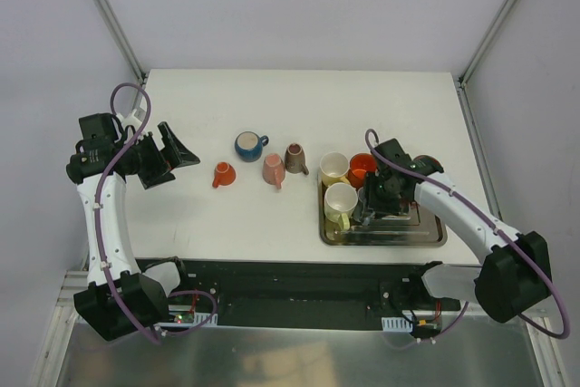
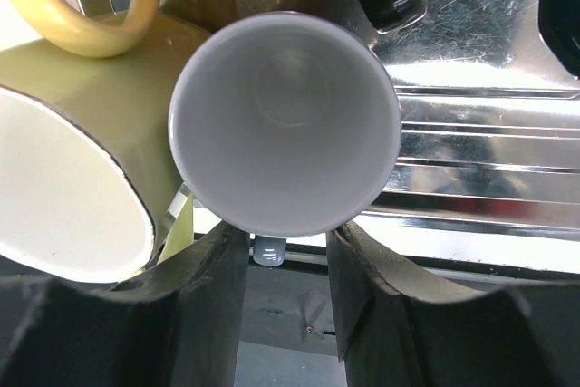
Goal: Turn the mug right side up
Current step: Place the cup on the tray, then move the tray to the center of the board.
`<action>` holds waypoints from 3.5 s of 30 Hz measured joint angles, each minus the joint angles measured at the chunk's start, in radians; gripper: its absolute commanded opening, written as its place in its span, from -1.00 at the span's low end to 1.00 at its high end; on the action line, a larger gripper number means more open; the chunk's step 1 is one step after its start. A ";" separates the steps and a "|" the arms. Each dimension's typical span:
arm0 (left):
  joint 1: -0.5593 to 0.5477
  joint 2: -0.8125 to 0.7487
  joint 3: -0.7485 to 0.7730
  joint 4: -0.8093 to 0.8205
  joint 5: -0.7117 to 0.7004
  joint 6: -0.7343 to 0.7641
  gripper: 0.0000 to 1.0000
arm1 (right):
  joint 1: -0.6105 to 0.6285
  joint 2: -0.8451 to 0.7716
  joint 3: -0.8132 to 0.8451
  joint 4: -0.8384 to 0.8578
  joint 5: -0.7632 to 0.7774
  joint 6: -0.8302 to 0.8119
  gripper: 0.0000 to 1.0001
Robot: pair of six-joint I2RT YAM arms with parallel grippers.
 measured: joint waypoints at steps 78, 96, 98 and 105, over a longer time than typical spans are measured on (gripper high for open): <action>-1.319 0.053 -0.408 0.673 -0.098 0.869 0.41 | -1.155 0.370 0.136 -0.023 -0.459 -1.181 0.18; -1.508 0.555 -0.429 1.273 -0.178 0.945 -0.10 | -1.172 0.401 0.090 -0.014 -0.504 -1.316 0.07; -1.508 0.575 -0.429 1.290 -0.192 0.953 -0.13 | -1.172 0.401 0.064 -0.014 -0.502 -1.326 0.07; -1.508 0.610 -0.426 1.339 -0.231 0.966 -0.24 | -1.172 0.402 0.048 0.001 -0.487 -1.324 -0.05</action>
